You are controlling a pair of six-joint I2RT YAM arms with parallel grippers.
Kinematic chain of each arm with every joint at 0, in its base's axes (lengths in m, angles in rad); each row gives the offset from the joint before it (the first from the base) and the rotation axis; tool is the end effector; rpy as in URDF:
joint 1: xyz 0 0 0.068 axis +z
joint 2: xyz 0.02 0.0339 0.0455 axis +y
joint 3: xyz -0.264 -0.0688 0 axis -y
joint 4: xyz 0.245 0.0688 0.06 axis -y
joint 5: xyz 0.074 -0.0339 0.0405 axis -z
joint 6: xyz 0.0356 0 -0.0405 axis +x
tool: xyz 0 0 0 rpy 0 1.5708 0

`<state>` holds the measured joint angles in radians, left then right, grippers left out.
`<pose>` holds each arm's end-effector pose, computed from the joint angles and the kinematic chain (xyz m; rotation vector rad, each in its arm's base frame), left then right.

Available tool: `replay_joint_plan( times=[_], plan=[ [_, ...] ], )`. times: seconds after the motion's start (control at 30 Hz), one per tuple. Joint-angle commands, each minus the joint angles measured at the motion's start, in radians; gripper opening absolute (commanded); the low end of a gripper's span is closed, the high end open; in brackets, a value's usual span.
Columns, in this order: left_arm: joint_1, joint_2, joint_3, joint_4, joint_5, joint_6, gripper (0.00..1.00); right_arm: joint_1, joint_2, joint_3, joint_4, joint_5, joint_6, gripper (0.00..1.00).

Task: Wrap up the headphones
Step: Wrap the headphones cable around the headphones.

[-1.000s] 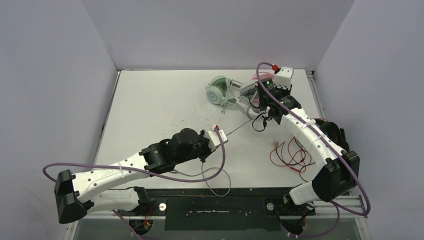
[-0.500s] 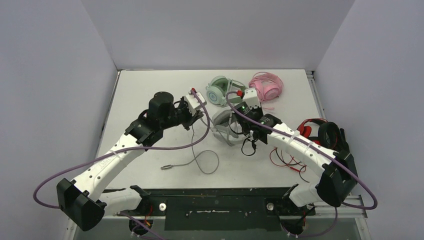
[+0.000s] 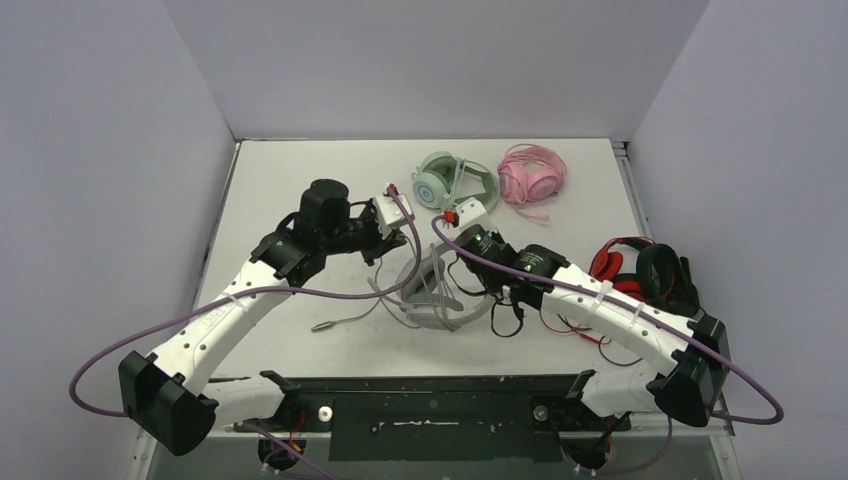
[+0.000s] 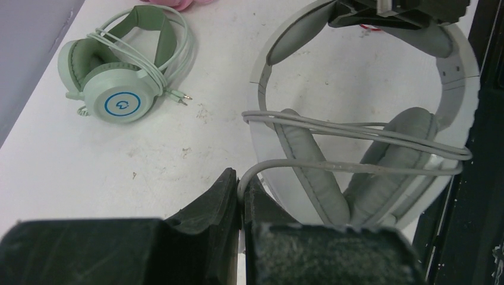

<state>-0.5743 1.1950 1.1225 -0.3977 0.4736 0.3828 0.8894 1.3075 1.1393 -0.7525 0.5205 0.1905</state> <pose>0.2145 -0.1581 0.3533 1.1929 1.6516 -0.6023 0.1815 0.1957 0.3030 -0.6006 2.2582 -0.1284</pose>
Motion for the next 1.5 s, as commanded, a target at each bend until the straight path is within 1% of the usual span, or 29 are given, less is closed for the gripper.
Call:
replay_joint_plan(
  times=[0.0, 0.07, 0.23, 0.3, 0.37, 0.5, 0.57, 0.63, 0.77, 0.9, 1.0, 1.07, 1.2, 1.33, 1.47],
  plan=[
    [0.018, 0.001, 0.065, 0.036, -0.019, 0.057, 0.01, 0.07, -0.078, 0.054, -0.074, -0.063, -0.048, 0.0],
    [0.026, 0.009, 0.052, 0.061, 0.037, 0.04, 0.01, 0.083, -0.109, 0.053, -0.057, -0.119, -0.057, 0.0],
    [0.085, 0.029, 0.018, 0.226, 0.198, -0.15, 0.03, 0.086, -0.202, 0.056, -0.029, -0.204, -0.049, 0.0],
    [0.11, 0.033, -0.011, 0.313, 0.223, -0.227, 0.06, 0.087, -0.242, 0.057, -0.01, -0.268, -0.052, 0.0],
    [0.128, 0.04, -0.039, 0.398, 0.247, -0.3, 0.12, 0.087, -0.279, 0.056, 0.013, -0.33, -0.055, 0.0],
    [0.145, 0.045, -0.085, 0.581, 0.26, -0.51, 0.18, 0.087, -0.329, 0.075, 0.038, -0.402, -0.039, 0.0],
    [0.145, 0.039, -0.114, 0.676, 0.26, -0.582, 0.21, 0.087, -0.336, 0.098, 0.039, -0.438, -0.03, 0.0],
    [0.145, 0.038, -0.152, 0.74, 0.243, -0.617, 0.22, 0.086, -0.336, 0.135, 0.039, -0.464, -0.012, 0.0],
    [0.144, 0.049, -0.221, 0.831, 0.213, -0.671, 0.24, 0.087, -0.322, 0.236, 0.004, -0.434, 0.049, 0.0],
    [0.142, 0.055, -0.328, 1.029, 0.197, -0.784, 0.25, 0.084, -0.276, 0.364, -0.061, -0.358, 0.106, 0.0],
    [0.133, 0.07, -0.384, 1.133, 0.186, -0.836, 0.25, 0.085, -0.248, 0.454, -0.091, -0.307, 0.131, 0.0],
    [0.116, 0.086, -0.404, 1.162, 0.178, -0.842, 0.26, 0.083, -0.229, 0.511, -0.106, -0.274, 0.143, 0.0],
    [0.064, 0.126, -0.431, 1.21, 0.144, -0.833, 0.3, 0.083, -0.182, 0.626, -0.13, -0.238, 0.154, 0.0],
    [0.033, 0.163, -0.466, 1.273, 0.084, -0.815, 0.39, 0.084, -0.132, 0.73, -0.146, -0.197, 0.166, 0.0],
    [0.021, 0.231, -0.483, 1.332, 0.024, -0.796, 0.46, 0.084, -0.115, 0.794, -0.124, -0.197, 0.176, 0.0]
  ],
)
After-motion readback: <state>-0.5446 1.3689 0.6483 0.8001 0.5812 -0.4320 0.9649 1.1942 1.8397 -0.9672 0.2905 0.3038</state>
